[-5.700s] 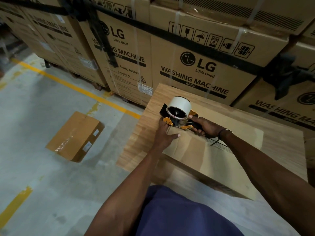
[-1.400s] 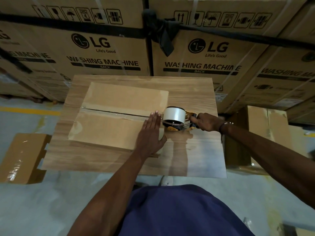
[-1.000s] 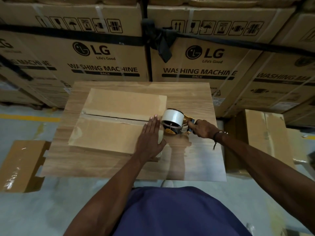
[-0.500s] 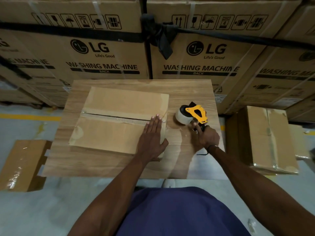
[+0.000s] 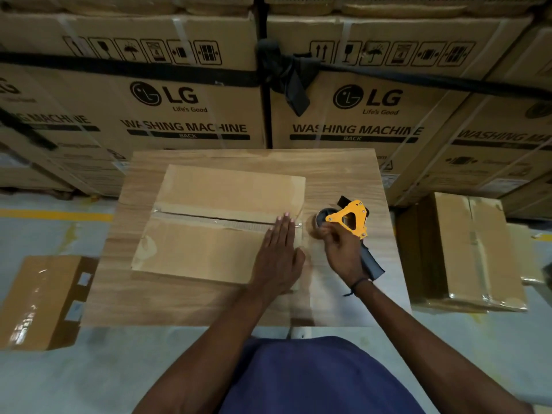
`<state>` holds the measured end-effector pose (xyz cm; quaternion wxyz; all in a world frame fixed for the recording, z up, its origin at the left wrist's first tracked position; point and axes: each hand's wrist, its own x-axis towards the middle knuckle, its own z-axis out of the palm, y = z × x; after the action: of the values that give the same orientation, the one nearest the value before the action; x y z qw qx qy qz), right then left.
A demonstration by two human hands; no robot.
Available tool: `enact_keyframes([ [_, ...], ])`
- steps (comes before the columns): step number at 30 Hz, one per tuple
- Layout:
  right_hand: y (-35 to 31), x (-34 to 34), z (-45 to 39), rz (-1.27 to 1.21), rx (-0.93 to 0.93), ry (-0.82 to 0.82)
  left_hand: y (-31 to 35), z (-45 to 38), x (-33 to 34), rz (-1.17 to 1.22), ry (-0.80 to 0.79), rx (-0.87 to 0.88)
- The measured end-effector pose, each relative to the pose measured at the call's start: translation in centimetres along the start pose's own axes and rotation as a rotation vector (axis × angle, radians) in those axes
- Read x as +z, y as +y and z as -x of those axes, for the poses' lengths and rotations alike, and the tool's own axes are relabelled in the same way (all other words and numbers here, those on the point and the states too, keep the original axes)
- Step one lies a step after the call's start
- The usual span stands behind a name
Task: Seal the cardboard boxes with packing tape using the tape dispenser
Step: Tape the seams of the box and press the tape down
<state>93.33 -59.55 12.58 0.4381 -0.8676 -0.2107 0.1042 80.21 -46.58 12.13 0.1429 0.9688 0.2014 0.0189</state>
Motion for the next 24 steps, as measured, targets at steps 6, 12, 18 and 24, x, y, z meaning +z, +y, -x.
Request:
enact_keyframes([
  [6, -5.0, 7.0, 1.5, 0.016, 0.115, -0.054, -1.8, -0.1, -1.3, 0.103, -0.082, 0.129],
  [12, -7.3, 8.7, 0.5, 0.163, 0.313, -0.008, -3.6, -0.4, -1.4, 0.291, -0.085, 0.176],
  [18, -7.8, 10.0, -1.4, 0.170, 0.512, 0.013, -5.3, -0.7, -2.3, 0.224, -0.116, 0.314],
  [24, -8.6, 11.0, 0.3, 0.114, 0.546, 0.121, -8.5, -2.2, -2.9, 0.160, -0.191, 0.465],
])
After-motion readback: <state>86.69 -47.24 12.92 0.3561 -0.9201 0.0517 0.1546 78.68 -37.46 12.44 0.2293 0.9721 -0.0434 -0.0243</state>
